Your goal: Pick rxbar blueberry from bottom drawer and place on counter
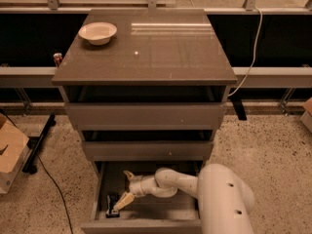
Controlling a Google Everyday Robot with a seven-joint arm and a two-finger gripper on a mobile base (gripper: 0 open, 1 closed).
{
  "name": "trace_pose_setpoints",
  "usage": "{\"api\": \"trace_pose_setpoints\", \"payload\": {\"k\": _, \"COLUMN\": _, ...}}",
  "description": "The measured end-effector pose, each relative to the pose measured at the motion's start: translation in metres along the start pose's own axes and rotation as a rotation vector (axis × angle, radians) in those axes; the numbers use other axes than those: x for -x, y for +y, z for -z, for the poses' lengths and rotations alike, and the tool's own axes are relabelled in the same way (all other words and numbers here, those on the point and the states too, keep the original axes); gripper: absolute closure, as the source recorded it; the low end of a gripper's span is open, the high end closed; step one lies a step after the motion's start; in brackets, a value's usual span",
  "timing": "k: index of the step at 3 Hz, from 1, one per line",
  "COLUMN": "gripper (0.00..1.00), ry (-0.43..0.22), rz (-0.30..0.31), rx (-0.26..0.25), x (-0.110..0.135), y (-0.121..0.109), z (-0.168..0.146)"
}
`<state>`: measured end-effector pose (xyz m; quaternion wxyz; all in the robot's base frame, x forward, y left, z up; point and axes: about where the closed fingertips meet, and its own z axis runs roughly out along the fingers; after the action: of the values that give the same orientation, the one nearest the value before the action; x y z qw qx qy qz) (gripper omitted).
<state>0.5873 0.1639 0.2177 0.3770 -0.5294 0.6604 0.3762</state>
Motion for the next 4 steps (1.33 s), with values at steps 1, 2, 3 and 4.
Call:
{"api": "trace_pose_setpoints", "payload": {"k": 1, "gripper": 0.0, "ry": 0.008, "rz": 0.015, "rx": 0.01, "x": -0.016, "y": -0.001, "z": -0.027}}
{"api": "trace_pose_setpoints", "payload": {"k": 2, "gripper": 0.0, "ry": 0.002, "rz": 0.031, "rx": -0.031, "x": -0.033, "y": -0.006, "z": -0.049}}
{"api": "trace_pose_setpoints", "payload": {"k": 3, "gripper": 0.0, "ry": 0.008, "rz": 0.057, "rx": -0.078, "x": -0.055, "y": -0.007, "z": -0.077}}
{"api": "trace_pose_setpoints", "payload": {"k": 4, "gripper": 0.0, "ry": 0.009, "rz": 0.055, "rx": -0.073, "x": -0.063, "y": 0.003, "z": -0.081}}
